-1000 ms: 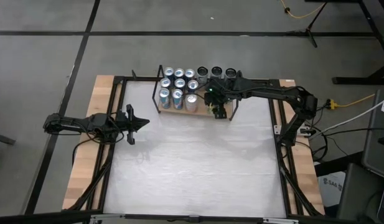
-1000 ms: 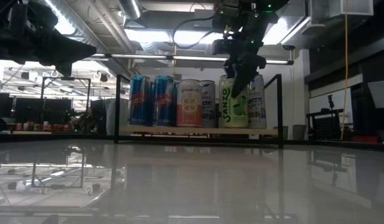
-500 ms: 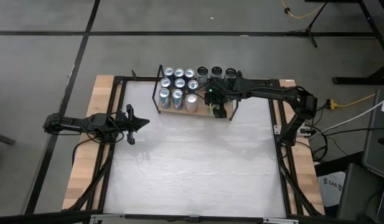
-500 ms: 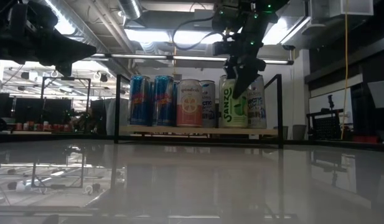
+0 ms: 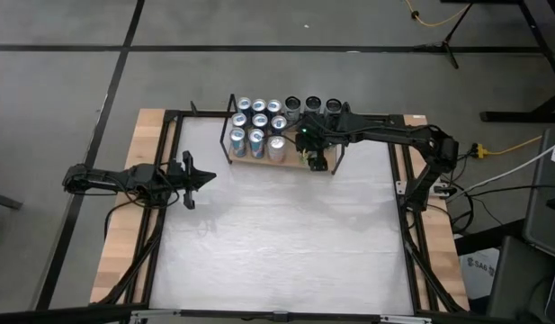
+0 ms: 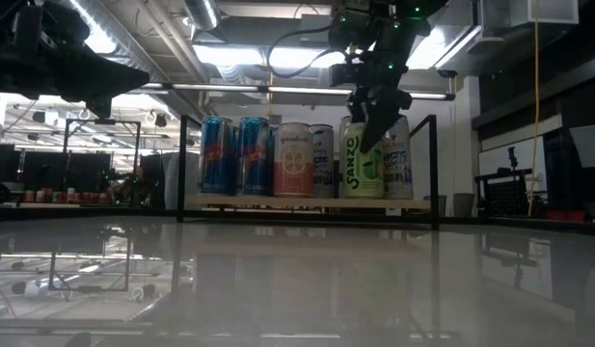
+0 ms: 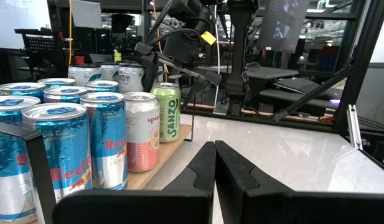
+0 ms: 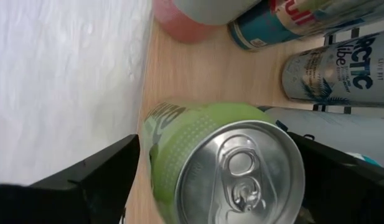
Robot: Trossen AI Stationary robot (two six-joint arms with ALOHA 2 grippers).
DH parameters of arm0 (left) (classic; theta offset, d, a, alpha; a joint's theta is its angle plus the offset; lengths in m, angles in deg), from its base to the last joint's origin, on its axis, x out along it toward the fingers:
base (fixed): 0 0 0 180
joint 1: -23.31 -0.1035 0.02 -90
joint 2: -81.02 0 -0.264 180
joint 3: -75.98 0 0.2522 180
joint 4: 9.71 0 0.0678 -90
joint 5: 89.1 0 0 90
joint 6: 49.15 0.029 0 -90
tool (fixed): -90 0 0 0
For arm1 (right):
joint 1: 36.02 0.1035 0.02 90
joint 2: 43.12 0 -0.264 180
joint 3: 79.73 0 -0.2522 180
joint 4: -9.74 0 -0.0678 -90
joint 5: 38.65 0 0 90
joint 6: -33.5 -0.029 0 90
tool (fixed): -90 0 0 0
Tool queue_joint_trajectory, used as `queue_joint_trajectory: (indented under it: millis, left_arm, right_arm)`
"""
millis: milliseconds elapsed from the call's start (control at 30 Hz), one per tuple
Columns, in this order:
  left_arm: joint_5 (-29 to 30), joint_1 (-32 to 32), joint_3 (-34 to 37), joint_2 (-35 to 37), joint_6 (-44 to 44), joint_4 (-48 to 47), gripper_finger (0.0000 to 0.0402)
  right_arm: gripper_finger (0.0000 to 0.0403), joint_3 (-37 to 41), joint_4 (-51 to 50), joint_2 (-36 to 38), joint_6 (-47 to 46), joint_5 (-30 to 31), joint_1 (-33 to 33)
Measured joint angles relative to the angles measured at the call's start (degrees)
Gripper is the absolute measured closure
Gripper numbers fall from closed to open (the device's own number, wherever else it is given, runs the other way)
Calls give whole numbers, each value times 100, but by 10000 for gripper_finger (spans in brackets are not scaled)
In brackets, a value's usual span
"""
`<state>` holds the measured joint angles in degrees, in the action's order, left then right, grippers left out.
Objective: Place canned beverage on shelf
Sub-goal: Put the green soda can on the shelf, then return to Home Position
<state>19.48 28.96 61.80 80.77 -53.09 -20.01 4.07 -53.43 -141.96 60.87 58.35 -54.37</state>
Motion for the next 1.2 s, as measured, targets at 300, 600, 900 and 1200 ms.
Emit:
queue_joint_trajectory:
  millis: [300,600,900,1200]
  left_arm:
    - [-1,0,0,-2,1,0,401]
    - [0,0,0,-1,0,0,401]
    - [0,0,0,-2,0,0,401]
    - [0,0,0,-1,0,1,401]
  right_arm:
    - [24,-597,-65,2,-7,-11,1]
    - [24,-2094,-789,7,-11,-15,0]
    - [24,-3925,-1932,11,-444,-411,0]
    - [24,-4592,-2841,563,-466,-1135,4]
